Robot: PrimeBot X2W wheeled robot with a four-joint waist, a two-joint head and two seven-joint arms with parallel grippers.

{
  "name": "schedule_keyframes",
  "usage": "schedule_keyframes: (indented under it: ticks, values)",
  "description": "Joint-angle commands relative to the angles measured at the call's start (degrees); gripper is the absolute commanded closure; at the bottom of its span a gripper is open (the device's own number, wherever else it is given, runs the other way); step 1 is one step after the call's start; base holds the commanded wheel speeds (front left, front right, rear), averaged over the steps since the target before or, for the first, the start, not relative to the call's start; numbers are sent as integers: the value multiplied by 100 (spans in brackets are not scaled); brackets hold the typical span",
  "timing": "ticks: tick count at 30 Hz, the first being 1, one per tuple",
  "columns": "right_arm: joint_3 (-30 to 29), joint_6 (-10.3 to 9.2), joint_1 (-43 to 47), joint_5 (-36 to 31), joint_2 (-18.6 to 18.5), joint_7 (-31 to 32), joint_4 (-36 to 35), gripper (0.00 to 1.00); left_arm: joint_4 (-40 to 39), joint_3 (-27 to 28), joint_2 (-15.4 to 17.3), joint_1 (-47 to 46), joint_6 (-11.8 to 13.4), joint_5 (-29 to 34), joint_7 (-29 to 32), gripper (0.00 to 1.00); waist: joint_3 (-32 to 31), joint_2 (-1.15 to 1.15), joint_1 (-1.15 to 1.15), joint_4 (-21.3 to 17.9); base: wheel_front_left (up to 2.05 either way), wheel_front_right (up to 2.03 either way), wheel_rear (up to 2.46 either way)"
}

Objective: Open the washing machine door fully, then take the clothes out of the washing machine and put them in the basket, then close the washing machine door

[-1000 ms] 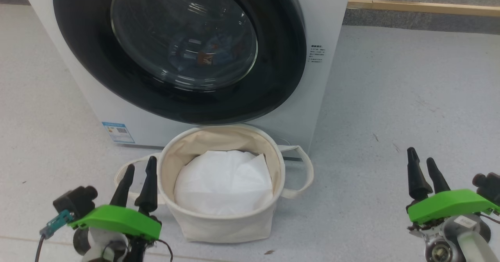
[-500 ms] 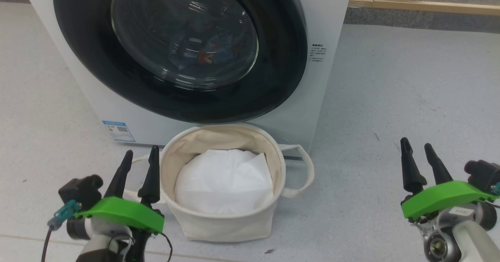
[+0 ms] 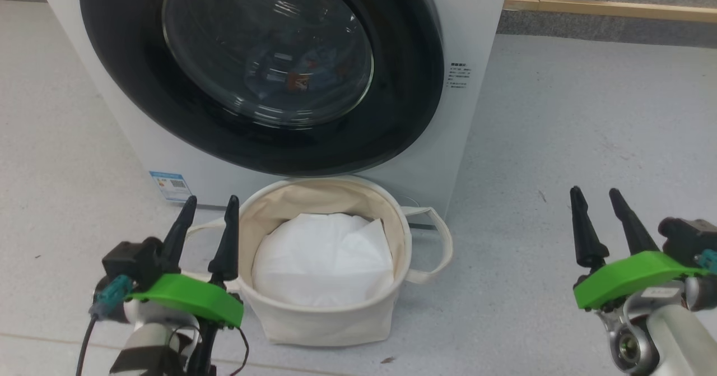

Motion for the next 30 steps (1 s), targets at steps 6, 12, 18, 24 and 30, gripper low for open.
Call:
schedule_keyframes:
  ticks: [6,12,18,24,30]
  values:
    - [194,40,-361,-514,-251,-197,-227,0,-134,105,195,-462,-23,673,-225,0,3,0,0,30,0,0,0]
    - [269,42,-413,-828,-324,-270,-258,0,-121,81,224,-541,-27,1088,-328,0,13,0,0,55,0,0,0]
    - [339,44,-448,-1107,-386,-312,-281,0,-102,47,240,-615,-29,1460,-419,0,36,0,0,66,0,0,0]
    - [285,44,-423,-1085,-368,-283,-278,0,-70,80,216,-612,-59,1455,-419,0,41,0,0,63,0,0,0]
    - [244,44,-376,-1058,-351,-257,-249,0,-26,116,197,-597,-84,1435,-419,0,27,0,0,63,0,0,0]
